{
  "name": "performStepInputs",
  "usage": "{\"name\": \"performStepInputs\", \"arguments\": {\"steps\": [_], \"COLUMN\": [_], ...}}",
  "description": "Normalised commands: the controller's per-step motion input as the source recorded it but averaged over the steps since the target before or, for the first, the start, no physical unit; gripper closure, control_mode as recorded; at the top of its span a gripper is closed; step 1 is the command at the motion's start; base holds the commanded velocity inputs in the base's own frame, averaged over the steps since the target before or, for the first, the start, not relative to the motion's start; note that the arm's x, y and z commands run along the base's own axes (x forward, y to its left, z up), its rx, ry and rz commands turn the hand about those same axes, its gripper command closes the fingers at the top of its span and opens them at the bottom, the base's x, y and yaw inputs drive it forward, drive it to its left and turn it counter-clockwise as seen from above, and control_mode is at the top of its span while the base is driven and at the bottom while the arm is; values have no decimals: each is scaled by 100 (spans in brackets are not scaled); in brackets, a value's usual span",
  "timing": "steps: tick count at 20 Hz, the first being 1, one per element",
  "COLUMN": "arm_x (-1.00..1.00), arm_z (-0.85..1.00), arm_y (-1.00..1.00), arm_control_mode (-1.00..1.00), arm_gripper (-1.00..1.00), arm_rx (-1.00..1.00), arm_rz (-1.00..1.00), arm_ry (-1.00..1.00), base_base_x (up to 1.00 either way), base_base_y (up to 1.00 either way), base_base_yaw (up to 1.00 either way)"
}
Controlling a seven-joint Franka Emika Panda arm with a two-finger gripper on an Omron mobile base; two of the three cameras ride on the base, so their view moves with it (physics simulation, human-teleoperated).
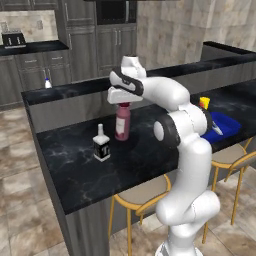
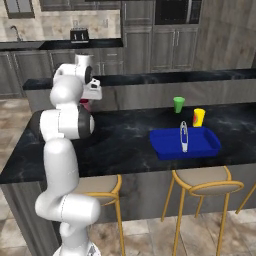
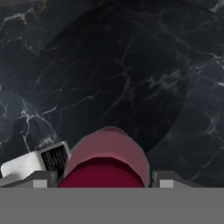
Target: Place the drinks on the dining counter in a tight cluster.
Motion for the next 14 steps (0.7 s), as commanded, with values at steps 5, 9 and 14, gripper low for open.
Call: {"name": "performStepInputs", "arguments": {"steps": [5, 9, 14], "arm_x": [-23, -30, -56], "arm_z": [0, -4, -20], "arm_y": [0, 0, 0], "arm_control_mode": [-100, -100, -100], "arm_gripper": [100, 100, 100], "arm_rx": [0, 0, 0], "arm_rz": [-3, -4, -5], "arm_ry": [5, 1, 0], "base_base_x": [0, 0, 0], "base_base_y": [0, 0, 0], "base_base_yaw": [0, 0, 0]}}
